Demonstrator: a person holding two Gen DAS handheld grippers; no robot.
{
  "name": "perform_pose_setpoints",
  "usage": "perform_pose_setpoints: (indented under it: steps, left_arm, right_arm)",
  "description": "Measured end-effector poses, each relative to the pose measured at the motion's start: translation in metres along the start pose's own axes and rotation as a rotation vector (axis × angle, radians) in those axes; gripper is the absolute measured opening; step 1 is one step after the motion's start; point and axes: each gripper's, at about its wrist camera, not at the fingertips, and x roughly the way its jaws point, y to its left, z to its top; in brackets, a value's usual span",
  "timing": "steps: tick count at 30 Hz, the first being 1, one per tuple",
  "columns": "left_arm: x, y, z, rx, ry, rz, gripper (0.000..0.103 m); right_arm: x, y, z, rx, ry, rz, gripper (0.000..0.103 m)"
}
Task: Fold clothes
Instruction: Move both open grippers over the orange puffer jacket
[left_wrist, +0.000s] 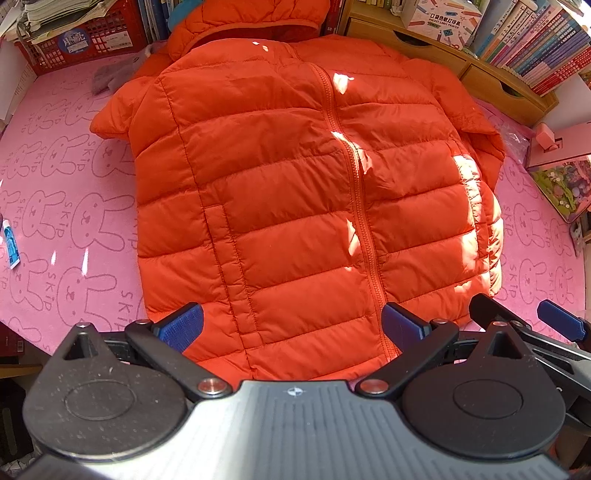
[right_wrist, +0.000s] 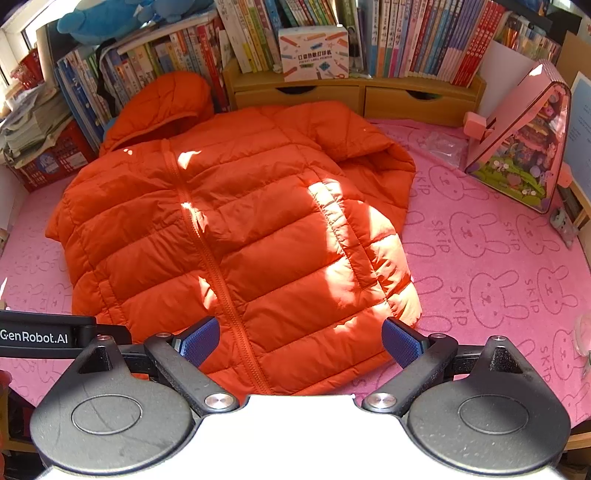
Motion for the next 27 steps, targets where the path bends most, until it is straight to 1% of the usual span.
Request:
perform_pose_setpoints:
  steps: [5,11,15,16,27]
  left_arm:
    - [-0.0027,0.0007,0.0015,-0.004,0.004,-0.004,0.103]
    - [-0.0060,0.0015,0.0032,-0.008,0.009,-0.010,0.103]
    - [-0.0069,0.0022,0.0024,-0.009,0.007,-0.010,0.103]
    - [-0.0070,0.0024,0.0028,-0.018,0.008,0.010,0.103]
    - [-0.0048,0.0058,-0.0012,-0.027,0.018,0.018,0.103]
  right_arm:
    - [0.0033,-0.0028,-0.0032,-0.005,-0.005,-0.007,0.095]
    - [-0.0028,0.0013,0.0064,-0.004,-0.003,-0.007,0.095]
    - [-0.0037,0.0009,0.0039,-0.007,-0.011,0.001,0.095]
    - [-0.0039,0.0012,0.0039,-0.006,-0.011,0.002,0.095]
    - [-0.0037,0.0031,0.0035,-0.006,-0.015,0.013,0.095]
